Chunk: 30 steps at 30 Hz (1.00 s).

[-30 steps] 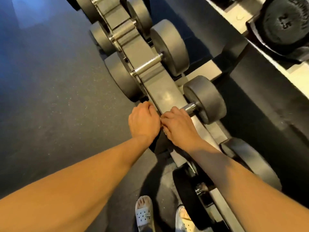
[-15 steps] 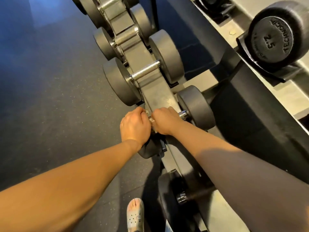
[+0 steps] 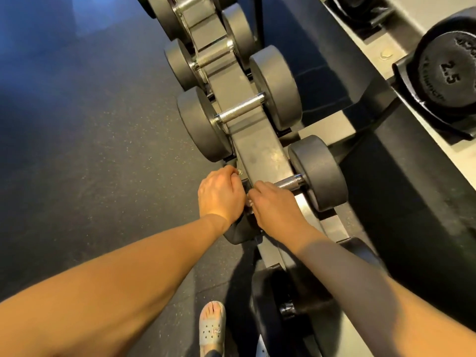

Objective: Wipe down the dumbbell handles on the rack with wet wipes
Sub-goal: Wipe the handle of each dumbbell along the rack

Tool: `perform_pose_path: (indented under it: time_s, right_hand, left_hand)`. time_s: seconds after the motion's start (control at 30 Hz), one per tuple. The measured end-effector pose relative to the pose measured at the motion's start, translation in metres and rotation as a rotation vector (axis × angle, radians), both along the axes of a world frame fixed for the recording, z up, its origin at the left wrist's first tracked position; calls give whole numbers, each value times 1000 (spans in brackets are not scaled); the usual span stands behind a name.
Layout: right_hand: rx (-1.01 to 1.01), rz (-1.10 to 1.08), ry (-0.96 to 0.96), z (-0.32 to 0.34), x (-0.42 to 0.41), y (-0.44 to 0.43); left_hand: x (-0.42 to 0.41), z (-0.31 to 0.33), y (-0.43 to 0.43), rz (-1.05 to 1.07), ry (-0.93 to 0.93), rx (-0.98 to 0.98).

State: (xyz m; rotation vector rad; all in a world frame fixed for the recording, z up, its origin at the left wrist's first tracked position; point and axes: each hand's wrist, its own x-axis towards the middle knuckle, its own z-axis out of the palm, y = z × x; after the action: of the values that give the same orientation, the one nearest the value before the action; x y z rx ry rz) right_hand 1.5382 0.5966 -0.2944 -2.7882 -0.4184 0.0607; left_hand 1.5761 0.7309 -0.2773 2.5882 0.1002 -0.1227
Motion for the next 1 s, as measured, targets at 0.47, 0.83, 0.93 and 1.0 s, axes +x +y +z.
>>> perform_pose_path:
  time_s: [0.47, 0.83, 0.93, 1.0]
  right_hand:
    - [670, -755, 186, -6, -20, 20]
    - [1220, -1201, 376, -8, -15, 55]
    - [1216, -1192, 377, 1, -17, 41]
    - [1305, -1357, 255, 3, -15, 23]
  left_hand:
    - [6, 1, 7, -161, 57, 77]
    - [9, -2, 14, -299, 65, 102]
    - [9, -3, 15, -306, 58, 98]
    - [9, -4, 15, -310, 57, 96]
